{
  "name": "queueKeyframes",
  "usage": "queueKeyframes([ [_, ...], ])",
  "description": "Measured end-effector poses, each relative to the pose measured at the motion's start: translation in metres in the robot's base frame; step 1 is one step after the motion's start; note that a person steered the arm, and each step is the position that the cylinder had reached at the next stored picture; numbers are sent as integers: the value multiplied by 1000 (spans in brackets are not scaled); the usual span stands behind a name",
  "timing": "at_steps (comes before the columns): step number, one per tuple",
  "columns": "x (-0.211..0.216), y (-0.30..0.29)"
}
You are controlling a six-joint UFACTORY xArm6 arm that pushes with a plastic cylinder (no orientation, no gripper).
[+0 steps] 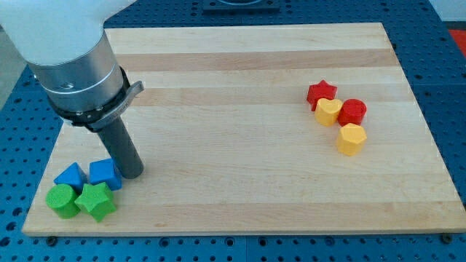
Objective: Push the yellow hexagon slightly up
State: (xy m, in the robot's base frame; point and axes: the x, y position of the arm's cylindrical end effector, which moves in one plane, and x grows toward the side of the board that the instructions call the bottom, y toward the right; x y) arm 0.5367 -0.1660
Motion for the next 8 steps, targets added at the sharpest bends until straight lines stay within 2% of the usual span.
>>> queueKeyframes([
  [1, 0, 0],
  [3, -38, 2],
  [6, -36, 82],
  [8, -20, 120],
])
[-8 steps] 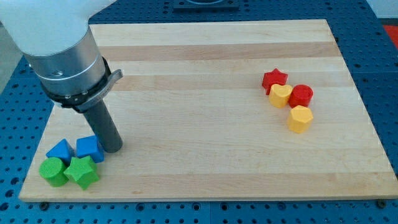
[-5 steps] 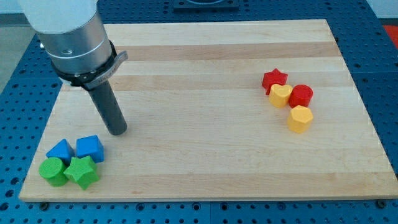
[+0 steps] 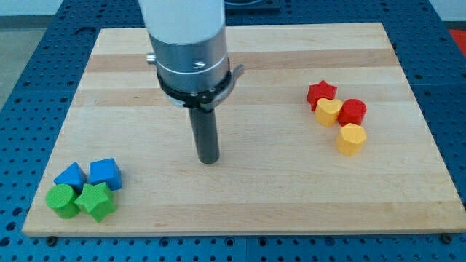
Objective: Push the yellow hexagon slightly up
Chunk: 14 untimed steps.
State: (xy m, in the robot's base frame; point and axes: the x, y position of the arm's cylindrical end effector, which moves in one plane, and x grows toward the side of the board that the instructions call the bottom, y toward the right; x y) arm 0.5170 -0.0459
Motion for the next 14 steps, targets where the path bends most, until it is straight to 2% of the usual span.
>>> queueKeyframes([
  [7, 19, 63],
  [11, 19, 161],
  [12, 18, 172],
  [14, -11, 176],
])
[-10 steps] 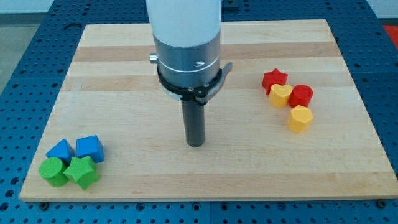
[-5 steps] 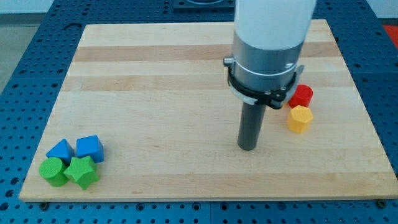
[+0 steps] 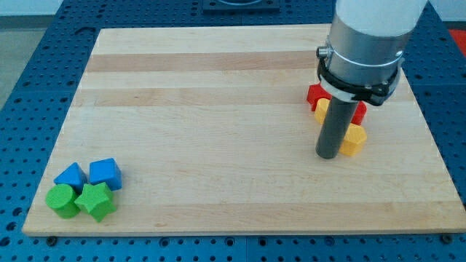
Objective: Push the yellow hexagon slightly up
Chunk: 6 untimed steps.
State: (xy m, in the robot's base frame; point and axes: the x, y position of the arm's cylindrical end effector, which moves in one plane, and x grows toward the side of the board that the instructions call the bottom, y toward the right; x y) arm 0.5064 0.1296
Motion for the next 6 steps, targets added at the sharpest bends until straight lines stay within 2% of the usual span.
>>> queueKeyframes([
  [6, -12, 70],
])
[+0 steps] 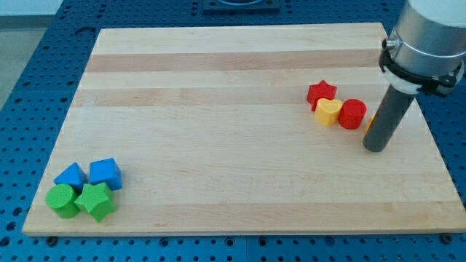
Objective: Push the yellow hexagon slightly up
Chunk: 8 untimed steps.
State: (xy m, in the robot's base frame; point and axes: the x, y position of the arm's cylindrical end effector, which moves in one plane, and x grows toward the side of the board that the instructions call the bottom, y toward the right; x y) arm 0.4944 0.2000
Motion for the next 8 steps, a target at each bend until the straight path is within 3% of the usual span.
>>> queueKeyframes([
  [2, -24, 5],
  [4, -16, 38],
  [8, -36, 42],
])
